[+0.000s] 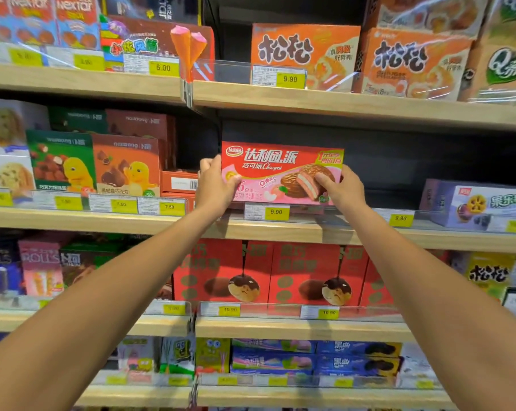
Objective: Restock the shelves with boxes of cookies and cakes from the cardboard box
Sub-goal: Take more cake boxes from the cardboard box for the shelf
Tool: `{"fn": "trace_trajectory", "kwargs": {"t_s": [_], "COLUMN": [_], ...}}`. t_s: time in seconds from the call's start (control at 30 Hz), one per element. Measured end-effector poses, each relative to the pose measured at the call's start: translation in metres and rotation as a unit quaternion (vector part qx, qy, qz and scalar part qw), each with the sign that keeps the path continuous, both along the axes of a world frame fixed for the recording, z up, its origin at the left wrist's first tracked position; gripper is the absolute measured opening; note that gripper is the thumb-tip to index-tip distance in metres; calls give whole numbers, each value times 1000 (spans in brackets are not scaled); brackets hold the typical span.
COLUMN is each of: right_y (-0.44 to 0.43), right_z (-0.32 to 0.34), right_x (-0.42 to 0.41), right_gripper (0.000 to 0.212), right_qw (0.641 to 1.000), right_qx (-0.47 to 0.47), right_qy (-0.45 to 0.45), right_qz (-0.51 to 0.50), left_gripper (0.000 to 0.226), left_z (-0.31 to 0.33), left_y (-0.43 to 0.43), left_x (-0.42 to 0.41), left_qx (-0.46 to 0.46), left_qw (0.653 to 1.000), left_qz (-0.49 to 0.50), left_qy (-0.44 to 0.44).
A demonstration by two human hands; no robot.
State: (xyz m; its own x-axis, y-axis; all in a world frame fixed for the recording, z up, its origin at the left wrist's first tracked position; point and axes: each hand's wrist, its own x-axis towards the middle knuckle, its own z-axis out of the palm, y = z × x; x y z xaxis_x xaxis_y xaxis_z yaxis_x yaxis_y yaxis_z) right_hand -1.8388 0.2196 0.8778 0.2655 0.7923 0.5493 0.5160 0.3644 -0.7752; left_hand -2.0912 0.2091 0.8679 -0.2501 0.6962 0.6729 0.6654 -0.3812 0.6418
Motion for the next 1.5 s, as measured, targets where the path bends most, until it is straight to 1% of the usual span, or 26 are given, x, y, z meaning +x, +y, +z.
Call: {"fn": "trace_trajectory", "kwargs": {"t_s": [0.13,0.23,0.27,0.3,0.4,0.47,0.53,0.57,0.63,0.67,0.73,0.8,0.87,0.97,1.03,1.07,1.1,1.17,1.2,1.3,1.37,1.43,1.5], "right_y": [-3,-12,-13,-16,-28,-37,-48,-54,-65,-69,-87,-107,-122,-138,-144,-145,-147,-152,-157,-175,-190,-207,-221], "right_z": [3,4,4,4,-6,-16,-26,-30,-43,-52,-75,-104,-143,-207,-262,-275,-314,-356,-385,-444,-487,-531,-569], "right_x": [-3,-6,-6,-8,-11,-14,-14,-16,-14,-12,-10,-9,-7,1,8,13,17,25,26,32,33,35,36], "right_gripper": [40,40,38,37,38,32,19,20,34,31,17,24,28,25,24,23,21,20,21,20,17,17,17], "right_qw": [999,991,989,989,993,996,992,987,972,962,947,944,944,932,922,920,908,890,872,826,786,749,722], "right_qx": [-32,-121,-136,-142,-114,-83,-49,-37,-28,-24,-41,-86,-134,-213,-281,-299,-348,-406,-446,-529,-593,-645,-676], "right_qy": [10,-47,-53,-48,-20,23,104,145,228,262,301,299,280,271,251,239,222,201,192,191,169,143,136], "right_qz": [4,6,2,-2,10,34,53,55,53,66,104,111,113,110,93,82,71,57,56,41,44,50,54], "left_gripper": [38,41,41,42,45,44,45,46,45,44,40,37,35,33,30,27,24,16,15,23,29,29,23], "left_z": [2,-3,-5,-7,-17,-26,-39,-47,-69,-78,-102,-132,-166,-221,-268,-278,-315,-355,-384,-446,-494,-541,-579], "left_y": [0,-4,-5,-7,-16,-25,-39,-46,-65,-72,-87,-94,-102,-115,-125,-128,-135,-147,-155,-174,-190,-211,-230], "left_x": [2,10,13,15,18,23,34,39,51,56,65,71,78,90,94,94,95,95,95,91,89,89,90], "left_qx": [-32,-90,-94,-92,-88,-82,-72,-66,-74,-85,-127,-181,-238,-312,-364,-374,-411,-459,-498,-579,-631,-668,-684], "left_qw": [999,995,994,994,995,995,991,987,972,961,938,922,910,888,873,872,856,832,810,760,730,701,687], "left_qz": [10,48,53,52,38,31,6,-21,-97,-134,-187,-217,-224,-221,-202,-201,-187,-173,-163,-118,-87,-60,-36], "left_qy": [-6,9,6,-1,-21,-45,-113,-147,-203,-226,-261,-265,-254,-257,-256,-245,-251,-258,-263,-273,-248,-242,-243]}}
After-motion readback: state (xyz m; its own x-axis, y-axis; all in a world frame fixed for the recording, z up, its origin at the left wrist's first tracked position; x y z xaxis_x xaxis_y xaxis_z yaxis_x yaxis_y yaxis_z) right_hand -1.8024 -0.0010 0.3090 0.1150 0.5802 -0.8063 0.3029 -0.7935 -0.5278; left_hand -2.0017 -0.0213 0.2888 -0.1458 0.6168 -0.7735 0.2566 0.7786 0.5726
